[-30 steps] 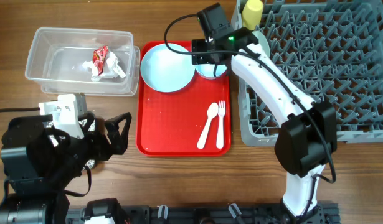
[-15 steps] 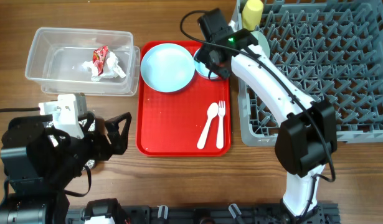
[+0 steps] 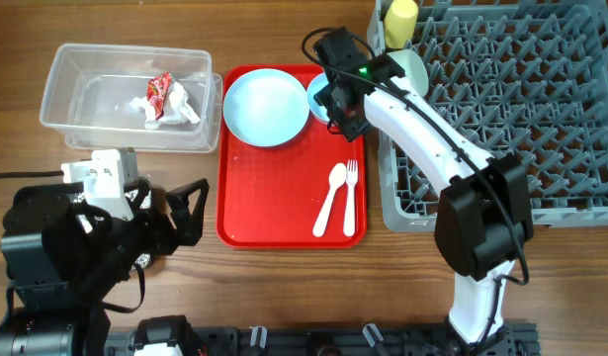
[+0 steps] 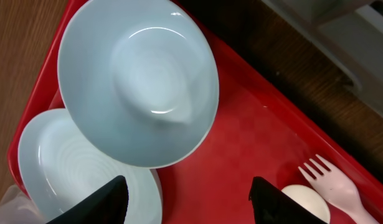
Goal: Sort waste into correct bins and load items into the dishwasher rack
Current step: 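Grasp the small blue bowl rim with the right gripper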
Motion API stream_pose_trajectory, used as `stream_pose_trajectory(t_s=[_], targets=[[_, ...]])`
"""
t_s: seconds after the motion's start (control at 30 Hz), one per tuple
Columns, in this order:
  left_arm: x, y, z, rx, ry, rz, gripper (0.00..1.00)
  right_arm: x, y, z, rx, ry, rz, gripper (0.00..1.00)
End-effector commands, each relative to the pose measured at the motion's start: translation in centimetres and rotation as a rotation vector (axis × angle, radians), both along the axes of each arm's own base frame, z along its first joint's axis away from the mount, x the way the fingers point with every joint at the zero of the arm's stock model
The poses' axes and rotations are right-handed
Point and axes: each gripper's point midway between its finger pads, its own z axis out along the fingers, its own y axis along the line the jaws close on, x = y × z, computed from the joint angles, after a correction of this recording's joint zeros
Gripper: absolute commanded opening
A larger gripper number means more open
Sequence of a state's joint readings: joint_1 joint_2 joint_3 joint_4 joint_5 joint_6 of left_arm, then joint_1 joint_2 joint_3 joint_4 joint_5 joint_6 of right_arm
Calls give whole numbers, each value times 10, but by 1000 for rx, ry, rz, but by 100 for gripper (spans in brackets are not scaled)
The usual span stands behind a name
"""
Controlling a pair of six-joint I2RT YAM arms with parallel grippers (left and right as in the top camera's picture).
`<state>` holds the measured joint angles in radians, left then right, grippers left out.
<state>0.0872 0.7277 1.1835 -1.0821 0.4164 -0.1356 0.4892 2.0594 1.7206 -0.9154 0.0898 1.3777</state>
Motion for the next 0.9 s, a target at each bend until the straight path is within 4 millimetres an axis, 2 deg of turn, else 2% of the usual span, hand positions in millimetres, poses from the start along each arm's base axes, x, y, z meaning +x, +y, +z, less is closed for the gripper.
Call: stream_pose_trajectory(t_s=[0.0,0.27,0.73,0.77,0.87], targets=[[-1,-1,5,-6,-12,-5,100,-4,5,-24,3,49,-26,64],[-1,-1,5,-6,-12,-5,100,-9,7,-51,0,110,-35,65],[-2,-1,3,-7,-2,-5,100,0,12,-76,7,110,-45,64],[-2,-1,3,-7,-2,-5,100,1,12,-76,5,107,-46,63],[-2,-1,3,-7,-2,-5,100,4,13,-75,10,93,-47,47]])
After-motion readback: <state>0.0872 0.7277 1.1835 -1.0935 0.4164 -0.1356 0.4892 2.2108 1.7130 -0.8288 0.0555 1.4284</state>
